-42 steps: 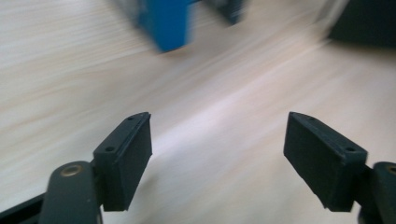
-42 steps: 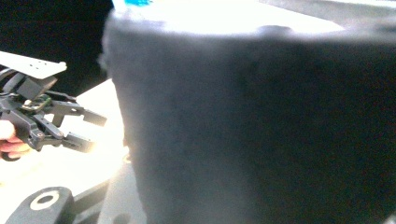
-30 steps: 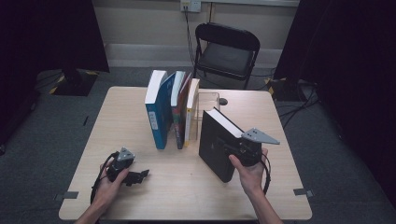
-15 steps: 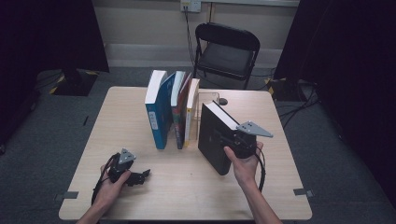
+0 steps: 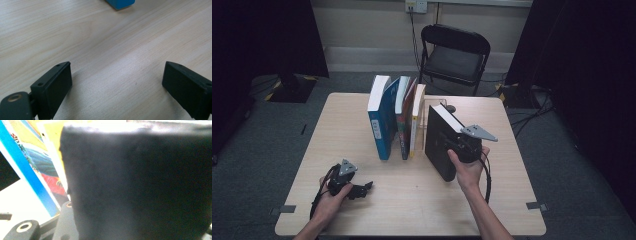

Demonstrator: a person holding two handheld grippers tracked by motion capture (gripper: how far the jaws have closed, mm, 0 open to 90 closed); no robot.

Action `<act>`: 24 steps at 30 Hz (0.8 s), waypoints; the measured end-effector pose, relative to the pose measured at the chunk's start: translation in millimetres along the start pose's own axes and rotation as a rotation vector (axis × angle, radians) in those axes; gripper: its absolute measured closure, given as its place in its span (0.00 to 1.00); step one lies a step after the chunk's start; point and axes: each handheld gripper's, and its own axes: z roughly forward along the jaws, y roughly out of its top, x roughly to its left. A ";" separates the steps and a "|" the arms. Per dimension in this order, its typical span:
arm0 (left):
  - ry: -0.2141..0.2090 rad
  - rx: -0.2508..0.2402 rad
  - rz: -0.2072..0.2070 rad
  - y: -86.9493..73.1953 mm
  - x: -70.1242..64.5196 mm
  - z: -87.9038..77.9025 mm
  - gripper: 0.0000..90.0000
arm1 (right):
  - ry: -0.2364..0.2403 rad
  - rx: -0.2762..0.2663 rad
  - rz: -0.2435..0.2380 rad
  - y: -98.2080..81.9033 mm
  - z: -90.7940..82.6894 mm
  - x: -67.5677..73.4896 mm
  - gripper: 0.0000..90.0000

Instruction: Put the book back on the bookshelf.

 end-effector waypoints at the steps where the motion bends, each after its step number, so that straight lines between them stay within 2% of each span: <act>1: -0.002 -0.001 -0.002 0.0 -0.1 0.1 0.10 | -0.006 0.003 -0.006 1.1 1.1 0.7 0.60; 7: 0.001 -0.001 -0.002 -0.2 -0.1 -0.1 0.10 | -0.014 -0.008 0.014 5.6 5.7 0.4 0.60; 11: -0.001 -0.001 -0.003 -0.3 -0.2 -0.2 0.10 | -0.034 -0.010 -0.010 9.5 9.0 2.8 0.60; 15: 0.000 -0.001 -0.002 -0.3 -0.1 -0.2 0.10 | -0.044 -0.017 -0.003 11.7 13.7 2.3 0.60; 24: -0.001 -0.001 -0.004 -0.3 -0.3 -0.1 0.10 | -0.063 -0.036 -0.021 17.9 28.1 4.8 0.60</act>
